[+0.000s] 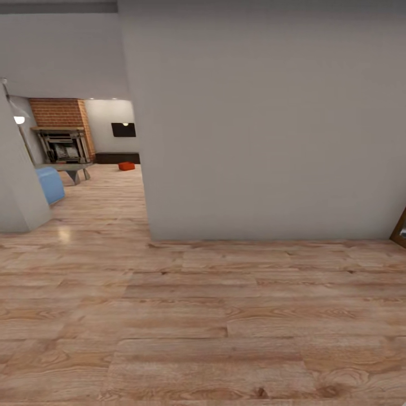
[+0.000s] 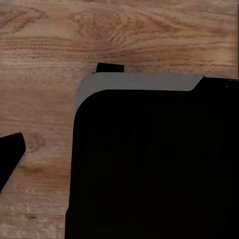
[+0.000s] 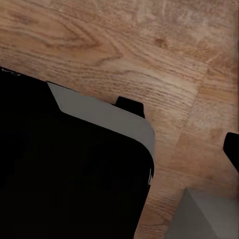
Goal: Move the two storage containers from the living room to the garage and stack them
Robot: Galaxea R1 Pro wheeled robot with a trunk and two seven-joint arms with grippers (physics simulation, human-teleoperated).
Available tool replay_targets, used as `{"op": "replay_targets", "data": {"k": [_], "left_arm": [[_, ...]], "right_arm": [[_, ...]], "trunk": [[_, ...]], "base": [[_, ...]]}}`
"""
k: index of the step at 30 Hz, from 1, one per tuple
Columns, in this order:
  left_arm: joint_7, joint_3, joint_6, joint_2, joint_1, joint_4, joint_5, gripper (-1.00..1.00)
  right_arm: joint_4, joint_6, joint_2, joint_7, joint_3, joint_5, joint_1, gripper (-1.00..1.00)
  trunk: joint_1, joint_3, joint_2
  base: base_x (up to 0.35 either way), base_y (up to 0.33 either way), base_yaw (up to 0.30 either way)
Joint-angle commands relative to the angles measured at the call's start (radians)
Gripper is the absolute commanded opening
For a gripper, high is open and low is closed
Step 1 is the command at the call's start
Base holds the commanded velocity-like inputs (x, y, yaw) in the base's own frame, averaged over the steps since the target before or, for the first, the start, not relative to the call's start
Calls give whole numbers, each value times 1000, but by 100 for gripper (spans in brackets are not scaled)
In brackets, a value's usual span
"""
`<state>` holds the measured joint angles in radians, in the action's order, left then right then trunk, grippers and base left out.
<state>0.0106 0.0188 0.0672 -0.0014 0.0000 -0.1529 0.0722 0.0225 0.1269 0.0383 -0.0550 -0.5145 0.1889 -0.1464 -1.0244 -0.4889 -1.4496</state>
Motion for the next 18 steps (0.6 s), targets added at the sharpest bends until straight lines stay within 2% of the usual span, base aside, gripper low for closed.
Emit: {"op": "replay_targets", "data": {"k": [1,18], "left_arm": [[0,1,2,0,0,-1,8,100],[0,1,2,0,0,-1,8,100]], "right_arm": [[2,5,1,-2,-9,10,-1,100],[2,5,1,-2,-9,9,-1,100]], "trunk": [[-1,-1,0],[-1,-1,0]], "base": [[323,0,0],[323,0,0]]}}
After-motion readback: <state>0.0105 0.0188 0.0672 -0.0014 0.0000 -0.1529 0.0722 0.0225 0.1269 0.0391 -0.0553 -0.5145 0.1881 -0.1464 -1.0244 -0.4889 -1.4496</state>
